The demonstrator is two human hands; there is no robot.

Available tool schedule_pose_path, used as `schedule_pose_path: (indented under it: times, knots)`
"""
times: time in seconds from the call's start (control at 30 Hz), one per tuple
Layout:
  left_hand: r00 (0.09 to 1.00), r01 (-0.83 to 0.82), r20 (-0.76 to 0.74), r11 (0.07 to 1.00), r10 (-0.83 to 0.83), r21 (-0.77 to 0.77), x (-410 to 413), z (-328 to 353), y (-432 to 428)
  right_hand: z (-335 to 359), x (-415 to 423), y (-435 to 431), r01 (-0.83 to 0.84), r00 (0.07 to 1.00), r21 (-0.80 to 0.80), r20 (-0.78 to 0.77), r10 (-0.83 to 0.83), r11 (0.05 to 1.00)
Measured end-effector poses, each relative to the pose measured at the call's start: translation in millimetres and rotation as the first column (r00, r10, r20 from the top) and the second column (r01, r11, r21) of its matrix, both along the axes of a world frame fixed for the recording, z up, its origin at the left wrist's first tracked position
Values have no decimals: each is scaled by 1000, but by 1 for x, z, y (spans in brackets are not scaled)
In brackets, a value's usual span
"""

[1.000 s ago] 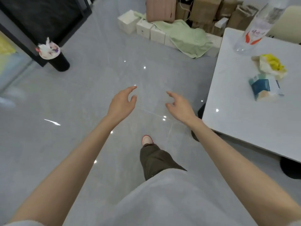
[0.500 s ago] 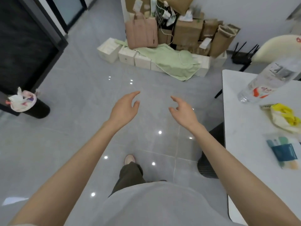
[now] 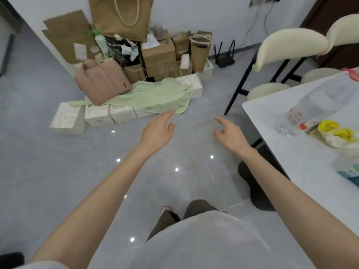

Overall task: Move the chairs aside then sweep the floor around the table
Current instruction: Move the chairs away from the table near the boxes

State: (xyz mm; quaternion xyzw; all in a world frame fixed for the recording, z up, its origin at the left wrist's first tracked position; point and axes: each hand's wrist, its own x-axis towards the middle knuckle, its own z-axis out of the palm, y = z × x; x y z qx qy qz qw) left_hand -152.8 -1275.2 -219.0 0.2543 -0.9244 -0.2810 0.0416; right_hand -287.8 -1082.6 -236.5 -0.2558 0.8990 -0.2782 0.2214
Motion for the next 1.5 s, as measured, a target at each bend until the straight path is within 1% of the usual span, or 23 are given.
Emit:
schedule_pose_path:
  times: [0.13, 0.27, 0.43, 0.57, 0.67, 0.77, 0.87, 0.9, 0.93, 1.03, 1.1, 1.17, 1.23, 1.4, 1.5]
  knots:
    - [988, 156, -2, 988, -156, -12, -70, 6, -37, 4, -37, -26, 135, 991, -22, 19, -134, 991]
    - [957, 289, 4, 956, -289, -43, -149, 10, -69, 2, -95, -55, 226, 974, -31, -22, -226, 974]
    - [928, 372, 6, 926, -373, -64, -260, -1, -110, -14, -193, -93, 322, 946, -22, -36, -323, 946]
    - [896, 444, 40, 894, -442, -63, -353, -10, -126, -25, -273, -110, 394, 919, -14, 25, -394, 919]
    - [870, 493, 65, 865, -489, -96, -423, -7, -135, -23, -330, -121, 436, 899, -18, 48, -435, 900]
    - [828, 561, 78, 822, -556, -99, -507, 1, -142, -16, -395, -127, 491, 871, -28, 35, -490, 871]
    - [773, 635, 79, 767, -630, -90, -569, 5, -139, -12, -443, -124, 538, 843, 4, 7, -538, 843]
    - [747, 665, 83, 741, -660, -93, -604, 3, -139, -15, -470, -124, 573, 820, 6, 0, -573, 820]
    - [736, 677, 89, 730, -671, -97, -614, 3, -137, -14, -476, -122, 581, 814, 4, -4, -581, 814]
    - [668, 744, 125, 659, -734, -109, -675, -12, -138, -25, -517, -124, 641, 768, 17, 2, -641, 767]
    - [601, 799, 165, 591, -782, -111, -719, -24, -140, -34, -545, -127, 681, 731, 28, 10, -682, 731]
    - [536, 844, 187, 524, -823, -111, -767, -30, -141, -40, -576, -130, 730, 683, 24, 14, -730, 683]
    - [465, 885, 206, 449, -861, -122, -815, -31, -139, -44, -605, -134, 791, 610, 27, 25, -792, 611]
    - [240, 965, 273, 199, -931, -169, -920, -22, -118, -48, -667, -141, 898, 433, 65, 56, -900, 436]
    - [140, 975, 311, 77, -940, -206, -964, -21, -95, -51, -688, -143, 923, 364, 95, 94, -927, 373]
